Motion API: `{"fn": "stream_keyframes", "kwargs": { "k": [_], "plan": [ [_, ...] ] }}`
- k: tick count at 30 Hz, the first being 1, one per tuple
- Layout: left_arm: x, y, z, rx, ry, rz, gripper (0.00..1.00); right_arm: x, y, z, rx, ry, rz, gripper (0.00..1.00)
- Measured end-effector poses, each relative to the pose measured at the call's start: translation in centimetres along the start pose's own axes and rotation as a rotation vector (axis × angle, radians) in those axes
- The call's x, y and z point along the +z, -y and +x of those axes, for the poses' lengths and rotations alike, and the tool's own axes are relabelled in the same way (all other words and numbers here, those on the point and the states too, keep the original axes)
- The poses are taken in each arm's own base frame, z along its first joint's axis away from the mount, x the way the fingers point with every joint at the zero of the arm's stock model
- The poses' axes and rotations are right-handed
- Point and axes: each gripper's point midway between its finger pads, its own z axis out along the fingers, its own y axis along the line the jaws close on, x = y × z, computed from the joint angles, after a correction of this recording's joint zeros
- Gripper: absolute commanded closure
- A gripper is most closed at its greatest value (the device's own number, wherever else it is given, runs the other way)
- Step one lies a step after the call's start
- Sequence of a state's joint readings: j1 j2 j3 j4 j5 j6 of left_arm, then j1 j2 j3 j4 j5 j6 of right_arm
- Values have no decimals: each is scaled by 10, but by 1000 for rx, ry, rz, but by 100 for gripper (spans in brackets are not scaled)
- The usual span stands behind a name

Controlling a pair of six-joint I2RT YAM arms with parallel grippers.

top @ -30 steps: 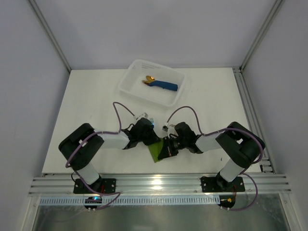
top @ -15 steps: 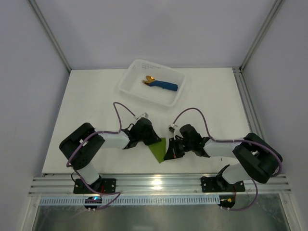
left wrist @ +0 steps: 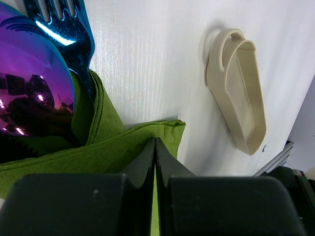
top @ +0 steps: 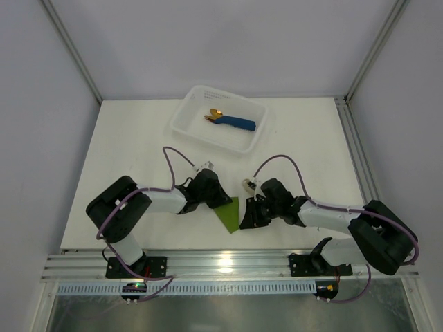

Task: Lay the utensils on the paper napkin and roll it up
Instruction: Adjust the utensils at the center of the board.

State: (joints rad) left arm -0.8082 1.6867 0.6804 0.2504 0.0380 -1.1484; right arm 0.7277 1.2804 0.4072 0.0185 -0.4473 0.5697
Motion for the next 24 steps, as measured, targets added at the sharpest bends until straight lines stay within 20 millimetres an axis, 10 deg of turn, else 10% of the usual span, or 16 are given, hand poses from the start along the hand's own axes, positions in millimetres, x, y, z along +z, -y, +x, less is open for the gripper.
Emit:
{"fn": "stream_keyframes", "kwargs": {
  "k": [24],
  "plan": [
    [1,0,0,-3,-8,3,100,17,-3,-16,-33,-16,-15,58]
  ]
}}
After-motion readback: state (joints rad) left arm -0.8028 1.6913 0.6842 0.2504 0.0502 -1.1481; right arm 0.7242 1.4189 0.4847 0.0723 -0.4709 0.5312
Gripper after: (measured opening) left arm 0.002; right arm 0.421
